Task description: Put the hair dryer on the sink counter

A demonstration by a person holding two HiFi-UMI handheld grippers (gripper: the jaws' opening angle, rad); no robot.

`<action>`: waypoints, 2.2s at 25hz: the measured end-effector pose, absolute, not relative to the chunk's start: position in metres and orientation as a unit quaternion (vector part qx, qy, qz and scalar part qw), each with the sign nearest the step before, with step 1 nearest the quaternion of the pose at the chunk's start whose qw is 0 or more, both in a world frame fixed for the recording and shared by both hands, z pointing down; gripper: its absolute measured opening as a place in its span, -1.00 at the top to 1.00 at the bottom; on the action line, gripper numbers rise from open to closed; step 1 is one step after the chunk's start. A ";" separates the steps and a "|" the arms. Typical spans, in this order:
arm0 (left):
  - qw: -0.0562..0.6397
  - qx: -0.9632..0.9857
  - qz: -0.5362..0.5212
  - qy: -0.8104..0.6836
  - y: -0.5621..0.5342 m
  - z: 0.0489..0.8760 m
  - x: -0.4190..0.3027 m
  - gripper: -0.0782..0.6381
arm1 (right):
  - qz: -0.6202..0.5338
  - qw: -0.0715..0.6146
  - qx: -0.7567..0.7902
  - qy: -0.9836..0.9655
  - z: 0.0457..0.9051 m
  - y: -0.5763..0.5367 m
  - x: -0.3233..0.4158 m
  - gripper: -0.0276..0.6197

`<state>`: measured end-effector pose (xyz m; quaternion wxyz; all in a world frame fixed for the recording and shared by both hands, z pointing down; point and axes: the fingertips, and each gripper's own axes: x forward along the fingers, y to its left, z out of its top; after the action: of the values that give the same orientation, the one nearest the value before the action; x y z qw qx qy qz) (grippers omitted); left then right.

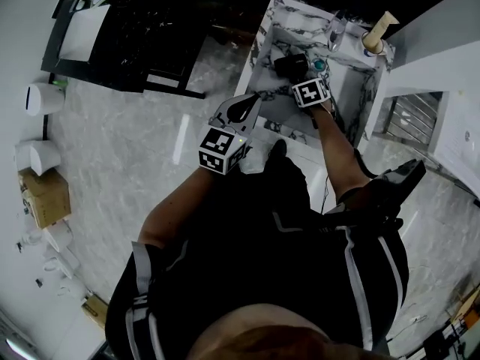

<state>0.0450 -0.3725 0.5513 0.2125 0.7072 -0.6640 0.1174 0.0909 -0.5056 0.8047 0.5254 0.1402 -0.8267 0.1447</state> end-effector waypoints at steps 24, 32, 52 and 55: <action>0.084 0.811 0.028 -0.579 -0.347 0.416 0.048 0.78 | 0.118 0.206 0.253 -0.938 0.490 -0.442 0.092 0.49; 0.052 0.819 0.022 -0.571 -0.322 0.384 0.035 0.78 | 0.089 0.157 0.307 -0.935 0.435 -0.404 0.105 0.60; 0.031 0.816 0.000 -0.578 -0.279 0.358 0.003 0.78 | 0.054 0.089 0.402 -0.910 0.374 -0.342 0.121 0.78; 0.028 0.815 -0.003 -0.578 -0.279 0.355 0.002 0.78 | 0.057 0.081 0.404 -0.909 0.370 -0.340 0.120 0.80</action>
<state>0.0018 -0.2789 0.3555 0.0284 0.8153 -0.5783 -0.0026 0.1204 -0.3404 0.3704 0.0811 0.4037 -0.9095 0.0571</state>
